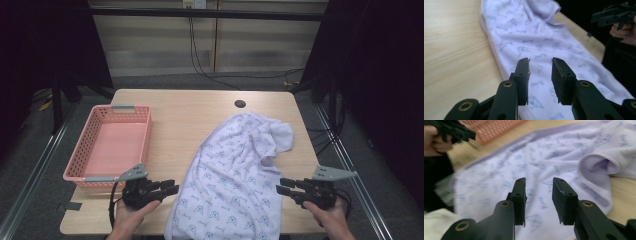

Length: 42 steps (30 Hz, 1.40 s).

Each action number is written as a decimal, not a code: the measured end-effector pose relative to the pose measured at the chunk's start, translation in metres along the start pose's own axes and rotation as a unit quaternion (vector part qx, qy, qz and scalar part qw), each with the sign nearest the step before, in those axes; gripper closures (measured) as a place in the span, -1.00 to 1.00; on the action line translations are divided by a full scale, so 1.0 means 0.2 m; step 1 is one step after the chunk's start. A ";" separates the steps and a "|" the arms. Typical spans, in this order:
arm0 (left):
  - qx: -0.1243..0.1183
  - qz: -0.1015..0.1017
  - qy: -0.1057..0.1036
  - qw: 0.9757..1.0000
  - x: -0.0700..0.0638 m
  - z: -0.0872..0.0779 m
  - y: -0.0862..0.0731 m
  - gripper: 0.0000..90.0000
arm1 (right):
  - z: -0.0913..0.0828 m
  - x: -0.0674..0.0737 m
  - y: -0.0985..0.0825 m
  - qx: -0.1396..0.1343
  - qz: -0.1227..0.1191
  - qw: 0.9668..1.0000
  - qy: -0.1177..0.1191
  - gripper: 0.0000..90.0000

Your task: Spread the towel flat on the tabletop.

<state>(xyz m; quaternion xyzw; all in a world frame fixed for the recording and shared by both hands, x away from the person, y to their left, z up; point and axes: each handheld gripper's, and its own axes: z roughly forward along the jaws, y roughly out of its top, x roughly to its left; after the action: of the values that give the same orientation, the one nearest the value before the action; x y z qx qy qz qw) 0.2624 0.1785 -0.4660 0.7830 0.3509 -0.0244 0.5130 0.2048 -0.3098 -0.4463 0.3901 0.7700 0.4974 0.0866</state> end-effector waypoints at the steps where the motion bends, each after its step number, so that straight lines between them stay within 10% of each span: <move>1: 0.011 -0.001 0.005 1.000 0.02 0.04 0.01 0.48 | 0.04 -0.03 0.01 0.009 0.000 1.000 0.000 0.42; 10: 0.076 -0.002 0.048 0.996 0.12 0.20 0.01 0.29 | 0.27 -0.15 -0.06 0.095 -0.012 0.995 -0.031 0.23; 16: 0.111 0.012 0.055 0.992 0.14 0.24 -0.01 0.96 | 0.30 -0.16 -0.09 0.125 -0.029 0.991 -0.050 0.24; 25: 0.066 -0.019 0.033 0.997 0.02 -0.03 -0.10 0.98 | 0.31 -0.14 -0.10 0.131 -0.022 0.991 -0.027 0.92; 32: 0.038 -0.022 0.030 0.999 -0.03 -0.23 -0.18 0.96 | 0.25 -0.04 -0.13 0.167 -0.031 0.985 0.015 0.97; 42: 0.036 0.023 0.010 0.999 0.01 -0.01 -0.03 0.47 | 0.13 -0.07 -0.09 0.102 -0.012 0.995 -0.002 0.44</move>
<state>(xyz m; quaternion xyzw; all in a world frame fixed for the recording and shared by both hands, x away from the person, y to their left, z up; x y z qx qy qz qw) 0.2602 0.1827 -0.4698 0.8092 0.3368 -0.0173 0.4812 0.2185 -0.3041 -0.4782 0.3886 0.8209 0.4150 0.0534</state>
